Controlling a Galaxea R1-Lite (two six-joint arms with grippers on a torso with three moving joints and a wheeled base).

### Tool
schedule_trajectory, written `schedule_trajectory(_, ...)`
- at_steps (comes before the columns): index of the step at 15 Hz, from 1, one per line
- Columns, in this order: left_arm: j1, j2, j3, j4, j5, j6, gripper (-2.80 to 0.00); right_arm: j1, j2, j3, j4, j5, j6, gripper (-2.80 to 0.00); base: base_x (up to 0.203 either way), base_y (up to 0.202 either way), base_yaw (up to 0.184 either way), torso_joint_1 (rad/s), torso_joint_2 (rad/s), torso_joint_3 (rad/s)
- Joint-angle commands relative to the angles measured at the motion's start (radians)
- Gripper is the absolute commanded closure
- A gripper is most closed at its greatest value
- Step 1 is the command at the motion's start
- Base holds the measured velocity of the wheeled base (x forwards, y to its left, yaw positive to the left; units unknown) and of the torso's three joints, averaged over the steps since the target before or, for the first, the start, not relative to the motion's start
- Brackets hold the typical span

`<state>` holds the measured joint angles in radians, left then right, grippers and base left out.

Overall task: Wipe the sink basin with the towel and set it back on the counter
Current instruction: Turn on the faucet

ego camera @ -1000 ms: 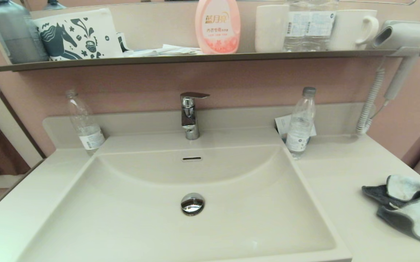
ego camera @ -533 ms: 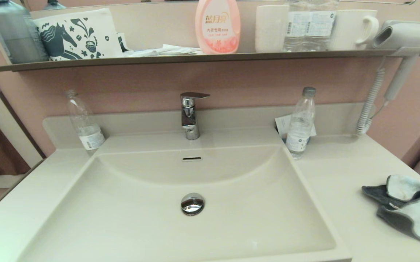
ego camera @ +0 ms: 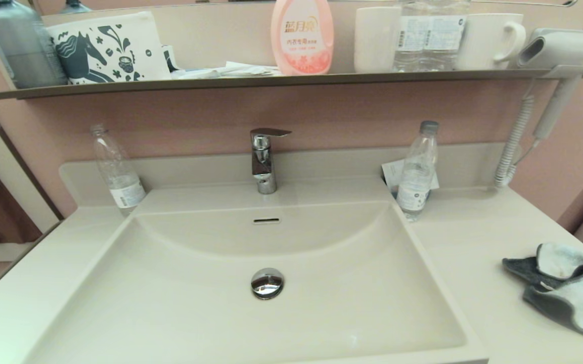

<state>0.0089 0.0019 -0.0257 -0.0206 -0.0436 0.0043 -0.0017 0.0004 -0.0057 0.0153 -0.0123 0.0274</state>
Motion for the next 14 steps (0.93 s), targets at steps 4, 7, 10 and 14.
schedule_trajectory(4,0.000,0.285,-0.283,0.015,-0.124,0.000,0.00,0.000,0.000,0.000,0.000,0.000,0.000,0.00,0.000,0.000,0.000,0.000,0.00,0.000)
schedule_trajectory(7,-0.001,0.582,-0.420,-0.030,-0.204,-0.001,0.00,0.000,0.000,0.000,0.000,0.000,0.000,0.00,0.000,0.000,0.000,0.000,0.00,0.000)
schedule_trajectory(10,-0.059,0.853,-0.513,-0.156,-0.243,-0.001,0.00,0.000,0.000,0.000,0.000,0.000,0.000,0.00,0.000,0.000,0.000,0.000,0.00,0.000)
schedule_trajectory(14,-0.344,1.172,-0.618,-0.335,-0.113,-0.005,0.00,0.000,0.000,0.000,0.000,0.000,0.000,0.00,0.000,0.000,0.000,0.000,0.00,0.000)
